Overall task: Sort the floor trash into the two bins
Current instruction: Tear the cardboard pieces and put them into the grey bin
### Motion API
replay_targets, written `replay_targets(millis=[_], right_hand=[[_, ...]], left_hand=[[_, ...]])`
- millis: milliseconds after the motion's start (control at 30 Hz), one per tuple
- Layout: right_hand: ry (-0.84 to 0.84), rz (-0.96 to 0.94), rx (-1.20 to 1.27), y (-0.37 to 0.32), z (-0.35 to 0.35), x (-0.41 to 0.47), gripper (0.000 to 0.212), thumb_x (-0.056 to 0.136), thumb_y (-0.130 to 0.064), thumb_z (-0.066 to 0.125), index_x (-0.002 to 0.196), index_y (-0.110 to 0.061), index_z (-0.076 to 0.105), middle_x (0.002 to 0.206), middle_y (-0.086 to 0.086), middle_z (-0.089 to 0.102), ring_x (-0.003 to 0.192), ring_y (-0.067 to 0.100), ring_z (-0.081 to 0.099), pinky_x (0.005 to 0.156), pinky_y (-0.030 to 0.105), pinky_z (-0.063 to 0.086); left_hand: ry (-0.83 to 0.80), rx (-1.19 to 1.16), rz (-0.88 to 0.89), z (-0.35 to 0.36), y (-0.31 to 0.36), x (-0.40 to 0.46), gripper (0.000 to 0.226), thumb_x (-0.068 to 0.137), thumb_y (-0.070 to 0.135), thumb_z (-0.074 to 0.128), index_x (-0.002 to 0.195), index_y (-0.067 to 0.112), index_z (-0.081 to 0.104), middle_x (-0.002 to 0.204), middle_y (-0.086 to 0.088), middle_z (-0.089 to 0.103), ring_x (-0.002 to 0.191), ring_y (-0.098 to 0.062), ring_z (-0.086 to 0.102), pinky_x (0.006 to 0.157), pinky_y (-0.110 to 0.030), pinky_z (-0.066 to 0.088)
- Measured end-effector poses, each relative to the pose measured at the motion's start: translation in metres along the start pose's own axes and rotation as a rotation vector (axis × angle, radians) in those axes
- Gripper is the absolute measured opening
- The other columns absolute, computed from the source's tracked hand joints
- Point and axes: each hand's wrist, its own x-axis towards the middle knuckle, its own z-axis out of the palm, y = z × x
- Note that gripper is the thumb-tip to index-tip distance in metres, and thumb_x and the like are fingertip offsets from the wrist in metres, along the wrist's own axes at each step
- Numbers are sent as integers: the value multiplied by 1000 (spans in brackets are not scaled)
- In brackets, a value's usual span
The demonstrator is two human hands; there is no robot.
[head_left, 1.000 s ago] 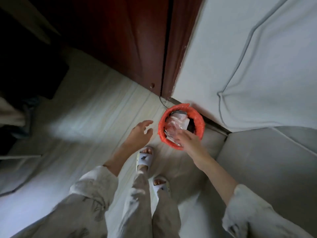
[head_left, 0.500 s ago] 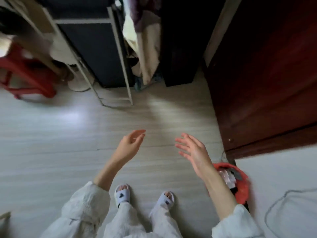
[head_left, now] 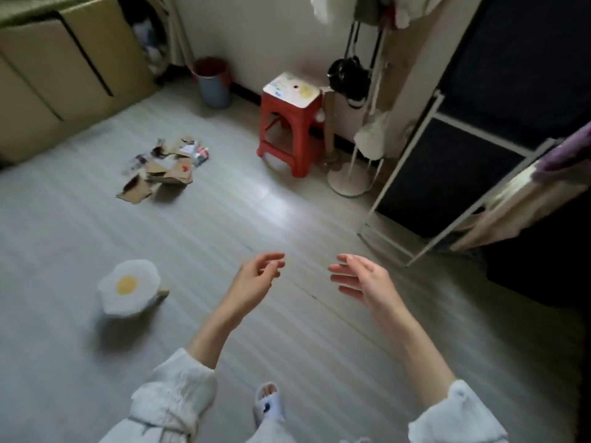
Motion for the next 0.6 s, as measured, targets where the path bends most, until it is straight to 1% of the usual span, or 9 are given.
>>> replay_targets(millis=[133, 200, 300, 433, 600], right_hand=[[-131, -3, -55, -36, 85, 42, 23, 100, -22, 39, 105, -12, 58, 90, 2, 67, 80, 17, 63, 75, 28, 48], [-181, -15, -89, -56, 127, 67, 23, 100, -22, 39, 105, -12, 59, 93, 4, 68, 82, 18, 63, 76, 28, 48], [-240, -20, -139, -80, 175, 100, 23, 100, -23, 40, 104, -13, 60, 95, 5, 68, 85, 19, 64, 80, 29, 49], [-286, -10, -188, -110, 227, 152, 22, 99, -23, 42, 100, -15, 62, 97, 7, 70, 89, 22, 65, 88, 35, 50], [-333, -44, -206, -170, 308, 254, 21, 98, -21, 43, 97, -15, 63, 93, 6, 70, 89, 23, 65, 89, 36, 49]], left_hand=[[135, -44, -20, -96, 3, 26, 23, 98, 13, 39, 110, 22, 56, 99, 6, 63, 90, -9, 60, 78, -23, 46], [213, -66, -34, -142, 2, 42, 24, 98, 14, 38, 112, 21, 56, 99, 7, 64, 91, -10, 61, 79, -24, 47], [301, -100, -60, -189, 1, 67, 24, 98, 13, 38, 110, 21, 57, 98, 6, 64, 92, -13, 61, 81, -26, 47], [355, -137, -94, -237, 4, 108, 24, 97, 12, 37, 106, 21, 58, 95, 5, 65, 89, -14, 62, 78, -24, 47], [431, -147, -110, -317, 30, 204, 23, 98, 14, 38, 108, 19, 58, 96, 5, 65, 92, -15, 62, 77, -24, 47]])
